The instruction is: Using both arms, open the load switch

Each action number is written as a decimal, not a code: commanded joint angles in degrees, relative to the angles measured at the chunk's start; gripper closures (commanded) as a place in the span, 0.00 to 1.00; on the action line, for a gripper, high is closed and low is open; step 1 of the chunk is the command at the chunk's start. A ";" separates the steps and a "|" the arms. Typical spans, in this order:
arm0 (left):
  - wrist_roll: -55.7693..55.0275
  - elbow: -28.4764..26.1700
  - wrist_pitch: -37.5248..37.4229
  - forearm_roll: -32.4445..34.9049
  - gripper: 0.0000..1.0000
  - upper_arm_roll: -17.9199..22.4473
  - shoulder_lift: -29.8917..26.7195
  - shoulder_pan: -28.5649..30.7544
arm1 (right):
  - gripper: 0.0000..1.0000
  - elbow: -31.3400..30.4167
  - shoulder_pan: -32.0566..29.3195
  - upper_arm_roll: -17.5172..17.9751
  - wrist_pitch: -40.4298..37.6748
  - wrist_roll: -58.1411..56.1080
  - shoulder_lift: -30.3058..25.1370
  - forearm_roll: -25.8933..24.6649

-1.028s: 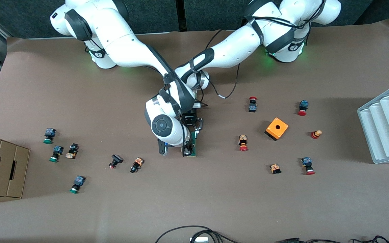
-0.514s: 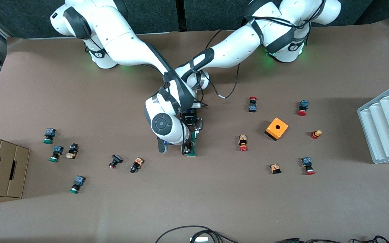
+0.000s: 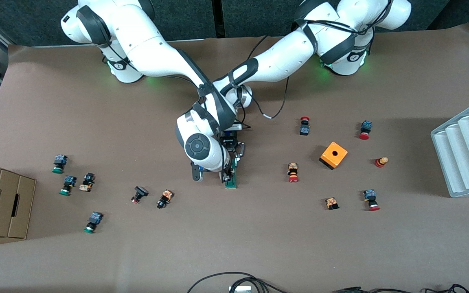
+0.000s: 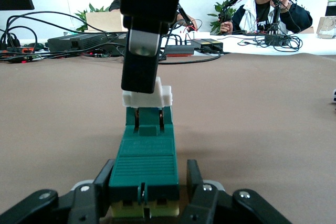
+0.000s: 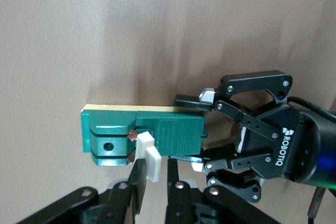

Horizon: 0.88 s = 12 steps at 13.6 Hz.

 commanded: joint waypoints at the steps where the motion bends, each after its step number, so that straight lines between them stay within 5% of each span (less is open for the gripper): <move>1: 0.81 0.48 -1.47 -0.35 0.40 -0.17 0.66 -0.66 | 0.77 -3.51 0.76 0.13 1.16 -0.35 -1.49 -1.52; 12: 0.72 0.48 -1.47 -0.35 0.40 -0.17 1.01 -0.66 | 0.77 -4.66 1.46 0.13 4.06 -0.35 -0.35 -2.31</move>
